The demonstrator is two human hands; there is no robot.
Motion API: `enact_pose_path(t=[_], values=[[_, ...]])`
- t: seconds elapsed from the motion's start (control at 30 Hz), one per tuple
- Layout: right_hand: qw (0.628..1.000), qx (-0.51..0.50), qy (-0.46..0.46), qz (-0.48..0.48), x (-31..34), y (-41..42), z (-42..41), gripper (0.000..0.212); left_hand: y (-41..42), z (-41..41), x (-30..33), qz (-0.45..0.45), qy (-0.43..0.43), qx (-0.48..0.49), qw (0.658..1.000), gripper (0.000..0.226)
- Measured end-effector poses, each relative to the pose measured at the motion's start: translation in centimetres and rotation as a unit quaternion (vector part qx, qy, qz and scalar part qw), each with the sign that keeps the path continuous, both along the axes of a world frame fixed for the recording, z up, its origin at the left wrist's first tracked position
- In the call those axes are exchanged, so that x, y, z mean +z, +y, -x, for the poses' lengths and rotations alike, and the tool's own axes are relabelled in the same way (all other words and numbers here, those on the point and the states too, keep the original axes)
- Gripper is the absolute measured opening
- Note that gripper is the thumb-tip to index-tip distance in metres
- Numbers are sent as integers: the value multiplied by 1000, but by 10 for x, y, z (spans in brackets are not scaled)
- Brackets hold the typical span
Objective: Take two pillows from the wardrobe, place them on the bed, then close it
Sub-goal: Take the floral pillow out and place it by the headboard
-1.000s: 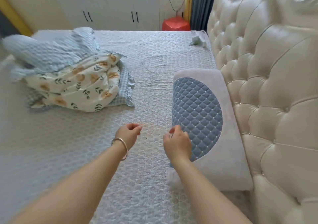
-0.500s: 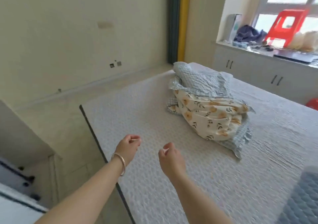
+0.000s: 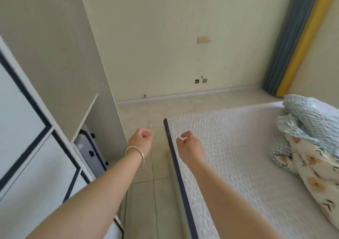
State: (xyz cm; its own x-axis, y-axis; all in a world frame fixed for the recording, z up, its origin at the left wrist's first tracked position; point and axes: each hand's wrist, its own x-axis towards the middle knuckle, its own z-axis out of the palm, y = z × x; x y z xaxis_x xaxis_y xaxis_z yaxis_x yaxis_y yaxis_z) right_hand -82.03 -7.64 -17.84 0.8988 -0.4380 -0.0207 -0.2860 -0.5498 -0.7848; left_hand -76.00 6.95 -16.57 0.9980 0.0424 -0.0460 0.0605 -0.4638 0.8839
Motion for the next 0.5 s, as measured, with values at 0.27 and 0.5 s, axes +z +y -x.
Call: enact_pose_path(t=[0.27, 0.5], values=[[996, 84, 16, 30, -3, 45, -145, 29, 39, -101, -17, 59, 21, 121, 991, 23], [959, 252, 31, 126, -4, 72, -302, 29, 78, -240, -12, 62, -1, 266, 962, 25]])
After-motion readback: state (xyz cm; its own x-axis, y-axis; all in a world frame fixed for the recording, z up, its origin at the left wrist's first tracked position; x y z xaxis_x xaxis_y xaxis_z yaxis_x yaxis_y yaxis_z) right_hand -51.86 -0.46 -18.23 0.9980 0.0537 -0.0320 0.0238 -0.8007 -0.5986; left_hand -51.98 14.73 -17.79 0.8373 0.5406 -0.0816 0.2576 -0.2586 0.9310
